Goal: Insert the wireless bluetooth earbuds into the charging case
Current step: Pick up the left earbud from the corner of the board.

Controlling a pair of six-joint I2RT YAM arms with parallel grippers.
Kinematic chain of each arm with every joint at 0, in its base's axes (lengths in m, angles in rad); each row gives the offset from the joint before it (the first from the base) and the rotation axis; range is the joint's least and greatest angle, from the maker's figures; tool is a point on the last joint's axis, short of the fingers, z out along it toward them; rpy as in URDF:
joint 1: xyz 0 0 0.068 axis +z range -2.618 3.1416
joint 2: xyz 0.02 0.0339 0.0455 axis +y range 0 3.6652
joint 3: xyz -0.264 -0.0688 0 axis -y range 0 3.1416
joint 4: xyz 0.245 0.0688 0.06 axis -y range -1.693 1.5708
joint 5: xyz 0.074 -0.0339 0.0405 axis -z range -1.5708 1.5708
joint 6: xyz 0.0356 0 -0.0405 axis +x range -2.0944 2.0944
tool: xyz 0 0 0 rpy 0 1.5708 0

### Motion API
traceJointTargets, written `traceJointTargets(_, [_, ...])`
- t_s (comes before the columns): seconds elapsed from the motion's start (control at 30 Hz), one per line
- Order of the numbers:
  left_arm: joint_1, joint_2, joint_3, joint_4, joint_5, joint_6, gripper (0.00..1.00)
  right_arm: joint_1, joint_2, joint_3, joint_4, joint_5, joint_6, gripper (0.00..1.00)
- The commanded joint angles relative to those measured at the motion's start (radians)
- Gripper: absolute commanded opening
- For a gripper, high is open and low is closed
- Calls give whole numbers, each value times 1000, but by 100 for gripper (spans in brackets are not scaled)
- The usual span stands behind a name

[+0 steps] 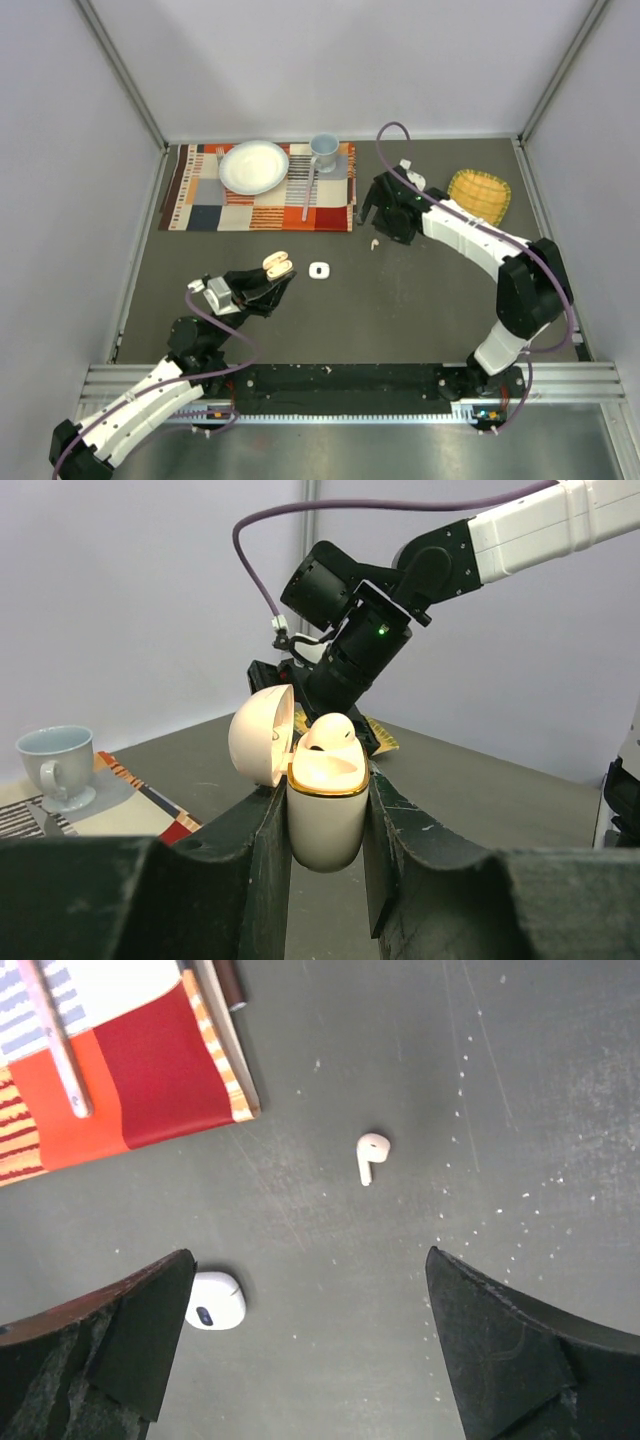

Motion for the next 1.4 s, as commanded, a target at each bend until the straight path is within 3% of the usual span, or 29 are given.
traceJointTargets(0.0, [1,-16,-81,20,-11,14,0,-74,53,45,-69,-109,60,99])
traceJointTargets(0.1, [1,-18,-81,20,-16,16,0,-108,105,57,-66,-228,75,99])
traceJointTargets(0.23, [1,-21,-82,19,-17,19,0,-114,122,71,-67,-197,89,98])
traceJointTargets(0.37, [1,-19,-84,19,-22,22,0,-113,136,85,-66,-165,102,90])
traceJointTargets(0.47, [1,-14,-87,25,-26,22,0,-113,173,108,-67,-167,105,77])
traceJointTargets(0.5, [1,-11,-87,26,-25,22,0,-113,182,112,-67,-173,103,67])
traceJointTargets(0.6, [2,-8,-85,28,-26,22,0,-114,220,132,-67,-184,103,57])
traceJointTargets(1.37, [1,-7,-82,26,-40,37,0,-114,332,184,-67,-131,115,40])
